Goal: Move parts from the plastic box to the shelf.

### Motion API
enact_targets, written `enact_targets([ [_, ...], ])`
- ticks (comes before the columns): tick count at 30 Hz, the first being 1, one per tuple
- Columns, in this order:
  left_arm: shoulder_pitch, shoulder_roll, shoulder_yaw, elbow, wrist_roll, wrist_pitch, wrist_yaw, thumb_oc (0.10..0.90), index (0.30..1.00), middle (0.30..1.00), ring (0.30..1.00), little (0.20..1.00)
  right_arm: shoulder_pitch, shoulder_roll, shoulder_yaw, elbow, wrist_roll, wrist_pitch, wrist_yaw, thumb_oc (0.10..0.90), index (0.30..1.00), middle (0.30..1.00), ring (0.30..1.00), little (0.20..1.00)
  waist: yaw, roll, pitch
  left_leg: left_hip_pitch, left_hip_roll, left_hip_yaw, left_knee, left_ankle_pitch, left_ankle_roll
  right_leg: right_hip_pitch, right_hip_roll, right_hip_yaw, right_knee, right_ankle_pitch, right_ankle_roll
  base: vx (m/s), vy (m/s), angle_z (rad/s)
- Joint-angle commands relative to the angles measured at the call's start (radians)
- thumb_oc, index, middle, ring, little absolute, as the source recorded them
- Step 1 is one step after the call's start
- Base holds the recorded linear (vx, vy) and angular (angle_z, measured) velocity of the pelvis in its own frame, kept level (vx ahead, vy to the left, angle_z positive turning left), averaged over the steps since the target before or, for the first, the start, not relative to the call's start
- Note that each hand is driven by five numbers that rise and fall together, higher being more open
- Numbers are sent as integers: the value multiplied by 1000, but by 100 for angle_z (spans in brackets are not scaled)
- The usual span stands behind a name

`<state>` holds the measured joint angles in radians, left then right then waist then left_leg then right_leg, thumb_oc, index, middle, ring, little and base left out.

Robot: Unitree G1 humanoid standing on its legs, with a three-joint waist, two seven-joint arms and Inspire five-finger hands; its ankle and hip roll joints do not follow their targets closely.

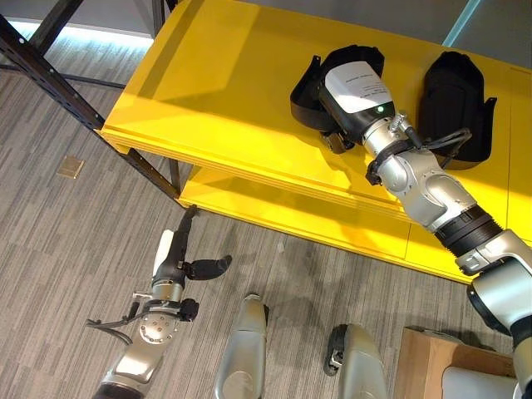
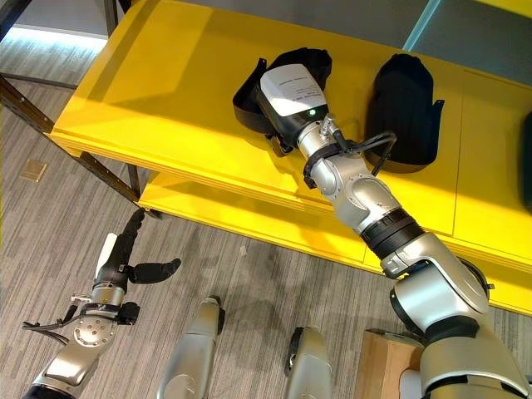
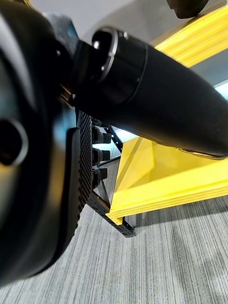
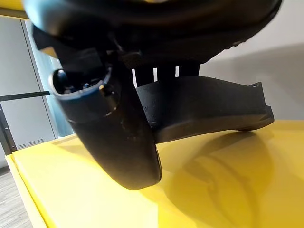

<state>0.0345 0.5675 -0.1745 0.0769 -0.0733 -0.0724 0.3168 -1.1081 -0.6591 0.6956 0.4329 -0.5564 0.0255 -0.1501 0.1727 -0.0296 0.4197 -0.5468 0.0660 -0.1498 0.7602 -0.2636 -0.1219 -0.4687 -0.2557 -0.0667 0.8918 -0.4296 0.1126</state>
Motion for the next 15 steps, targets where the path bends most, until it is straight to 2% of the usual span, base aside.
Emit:
enact_targets([
  [1, -33, 51, 10, -113, -8, -99, 51, 900, 1000, 1000, 1000, 1000, -241, -11, 9, -92, 8, -32, -67, 400, 300, 300, 300, 300, 23, -15, -47, -6, 36, -90, 42, -44, 42, 84, -27, -8, -97, 75, -10, 0, 0, 0],
  [15, -36, 56, 13, -122, -6, -97, 52, 900, 1000, 1000, 1000, 1000, -235, -7, 24, -158, 26, -51, -36, 400, 300, 300, 300, 300, 24, -18, -40, -16, 35, -92, 50, -45, 42, 70, -25, -8, -81, 68, -13, 0, 0, 0],
])
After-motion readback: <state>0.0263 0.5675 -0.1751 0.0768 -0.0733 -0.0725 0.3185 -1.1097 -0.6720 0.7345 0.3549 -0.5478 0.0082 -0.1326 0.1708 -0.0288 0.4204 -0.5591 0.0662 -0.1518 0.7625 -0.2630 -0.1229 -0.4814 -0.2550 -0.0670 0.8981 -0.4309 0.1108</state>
